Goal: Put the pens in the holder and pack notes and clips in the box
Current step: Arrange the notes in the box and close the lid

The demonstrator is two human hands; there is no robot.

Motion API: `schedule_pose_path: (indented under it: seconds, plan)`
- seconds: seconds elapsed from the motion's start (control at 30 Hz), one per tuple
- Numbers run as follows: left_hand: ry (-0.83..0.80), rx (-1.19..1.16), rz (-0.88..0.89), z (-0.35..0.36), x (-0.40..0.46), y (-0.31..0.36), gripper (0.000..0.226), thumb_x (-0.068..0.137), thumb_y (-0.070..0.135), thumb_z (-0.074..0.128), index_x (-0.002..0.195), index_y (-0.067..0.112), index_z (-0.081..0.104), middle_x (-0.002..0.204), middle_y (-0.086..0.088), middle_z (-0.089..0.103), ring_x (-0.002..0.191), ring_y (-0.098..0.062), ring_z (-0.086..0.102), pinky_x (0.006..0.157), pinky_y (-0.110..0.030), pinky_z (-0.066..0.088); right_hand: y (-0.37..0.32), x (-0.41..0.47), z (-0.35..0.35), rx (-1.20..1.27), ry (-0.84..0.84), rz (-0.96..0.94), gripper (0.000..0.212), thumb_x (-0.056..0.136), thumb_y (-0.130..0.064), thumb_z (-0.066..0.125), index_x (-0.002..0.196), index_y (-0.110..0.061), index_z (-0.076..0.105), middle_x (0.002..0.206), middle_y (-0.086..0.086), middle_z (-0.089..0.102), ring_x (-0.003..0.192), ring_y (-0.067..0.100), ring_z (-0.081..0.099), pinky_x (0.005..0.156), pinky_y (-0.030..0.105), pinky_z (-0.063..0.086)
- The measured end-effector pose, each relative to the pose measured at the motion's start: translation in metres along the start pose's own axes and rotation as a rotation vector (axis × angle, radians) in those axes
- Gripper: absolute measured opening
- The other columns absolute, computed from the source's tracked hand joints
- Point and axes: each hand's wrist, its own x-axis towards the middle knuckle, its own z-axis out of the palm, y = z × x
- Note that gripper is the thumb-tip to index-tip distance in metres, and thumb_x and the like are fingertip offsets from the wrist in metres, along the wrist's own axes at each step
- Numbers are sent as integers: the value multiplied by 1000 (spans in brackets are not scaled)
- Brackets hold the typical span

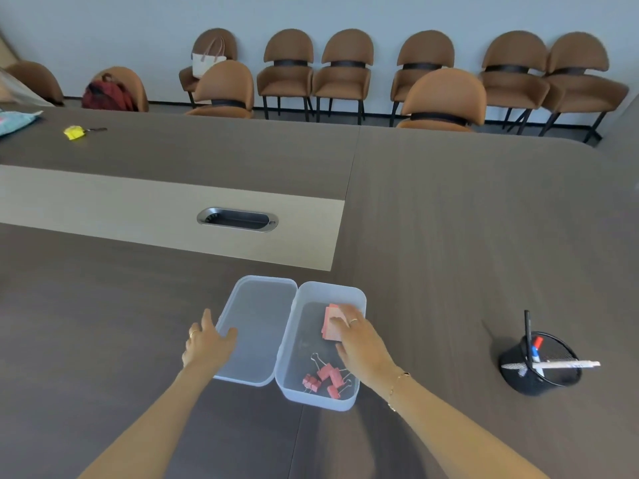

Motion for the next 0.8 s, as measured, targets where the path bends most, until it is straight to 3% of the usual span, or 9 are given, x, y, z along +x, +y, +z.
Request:
schedule_pose_path:
  seconds: [0.17,0.27,0.33,0.43,0.5,0.57,0.6,0.7,0.8]
  plan:
    - [-87,-247,-227,-8,14,-4,74,89,56,35,147,13,19,150,-22,29,135,-42,31,111,-52,26,14,-11,-2,279,-22,453,68,94,-23,53,148,-10,14,160,10,10,148,30,3,120,38,12]
    - [-175,-161,-185,-10,10,-5,68,93,52,27,137,2,40,138,-22,46,127,-38,42,105,-44,33,15,-16,-1,572,-136,623,55,96,-26,49,143,-7,26,148,9,35,139,28,31,108,31,35]
    - [-100,-142,-167,-11,2,-4,63,96,45,22,127,-4,49,130,-24,53,118,-37,49,97,-41,36,11,-16,4,776,-200,675,43,97,-34,44,135,-13,39,136,2,50,123,23,52,94,22,44]
    - [20,-293,-268,-20,-2,-7,61,96,40,24,125,-8,49,126,-28,55,111,-38,52,94,-43,39,17,-11,19,905,-195,684,40,96,-44,41,123,-18,54,120,2,64,103,17,63,83,26,55]
    - [9,-572,-340,-32,4,-9,58,94,34,29,119,-11,54,99,-26,71,103,-41,58,96,-45,43,21,-10,21,1000,-185,723,37,97,-39,39,120,-16,56,116,5,66,101,19,64,80,26,55]
    - [-120,-909,-372,-42,9,-7,53,92,30,29,101,-11,62,53,-17,71,72,-37,65,83,-42,49,18,-13,11,1109,-189,767,35,98,-37,40,116,-14,58,113,8,67,100,20,65,82,29,54]
    - [-207,-985,-338,-49,6,-2,49,92,28,30,90,-7,63,48,-14,69,63,-34,63,75,-40,48,18,-14,7,1154,-188,781,34,98,-37,41,114,-14,59,113,9,67,99,21,65,79,28,53]
    - [-357,-924,-162,-60,-9,17,37,86,21,42,73,1,70,70,-11,70,72,-32,59,76,-39,47,15,-19,-4,1279,-180,799,35,98,-41,41,114,-15,59,112,8,67,103,21,62,79,28,51]
    - [-503,-770,19,-49,-20,38,29,79,25,57,95,6,73,92,-9,72,86,-30,65,88,-43,50,10,-25,-15,1352,-158,779,32,99,-43,36,104,-18,56,107,5,62,108,24,57,99,38,43]
